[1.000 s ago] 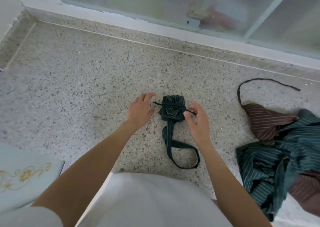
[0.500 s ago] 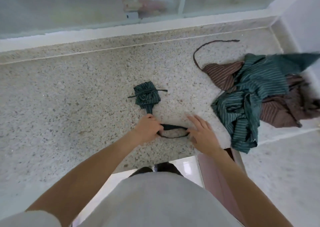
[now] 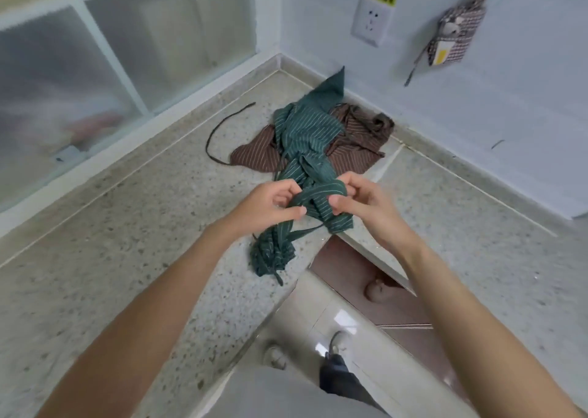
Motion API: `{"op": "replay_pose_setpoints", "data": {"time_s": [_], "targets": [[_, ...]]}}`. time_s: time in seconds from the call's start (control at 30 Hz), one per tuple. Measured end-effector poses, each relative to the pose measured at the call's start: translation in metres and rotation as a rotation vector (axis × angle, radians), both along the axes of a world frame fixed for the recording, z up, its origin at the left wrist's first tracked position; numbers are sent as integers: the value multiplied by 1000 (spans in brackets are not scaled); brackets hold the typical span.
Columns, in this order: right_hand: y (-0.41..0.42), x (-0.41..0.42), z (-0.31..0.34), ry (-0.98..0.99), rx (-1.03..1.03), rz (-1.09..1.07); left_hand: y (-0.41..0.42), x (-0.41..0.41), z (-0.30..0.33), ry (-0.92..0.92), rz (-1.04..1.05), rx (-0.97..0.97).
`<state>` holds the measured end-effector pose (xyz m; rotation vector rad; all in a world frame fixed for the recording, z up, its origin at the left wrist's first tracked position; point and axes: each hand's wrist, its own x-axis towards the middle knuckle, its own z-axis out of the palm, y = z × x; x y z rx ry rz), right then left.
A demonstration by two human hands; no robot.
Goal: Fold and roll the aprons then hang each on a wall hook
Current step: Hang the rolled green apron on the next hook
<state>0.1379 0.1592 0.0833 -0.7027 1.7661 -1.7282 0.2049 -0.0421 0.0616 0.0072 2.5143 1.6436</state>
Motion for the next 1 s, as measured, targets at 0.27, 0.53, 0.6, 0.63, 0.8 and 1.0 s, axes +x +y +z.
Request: {"op": "replay_pose_setpoints", "data": {"time_s": [0.27, 0.53, 0.6, 0.63, 0.8, 1.0], "targets": [[144, -53, 78, 272, 211, 50, 131, -85, 77, 61, -366, 230], [280, -113, 138, 917, 578, -459, 274, -188, 127, 364, -243, -2], [298, -127, 150, 939, 623, -548, 304, -209, 145, 492, -206, -36], [310, -135, 160, 922, 636, -586, 321, -220, 156, 539, -205, -34], [343, -173, 209, 504, 447, -537, 358, -267, 204, 578, -363, 24], [343, -210, 247, 444, 224, -443, 355, -314, 244, 476, -616, 18]]}}
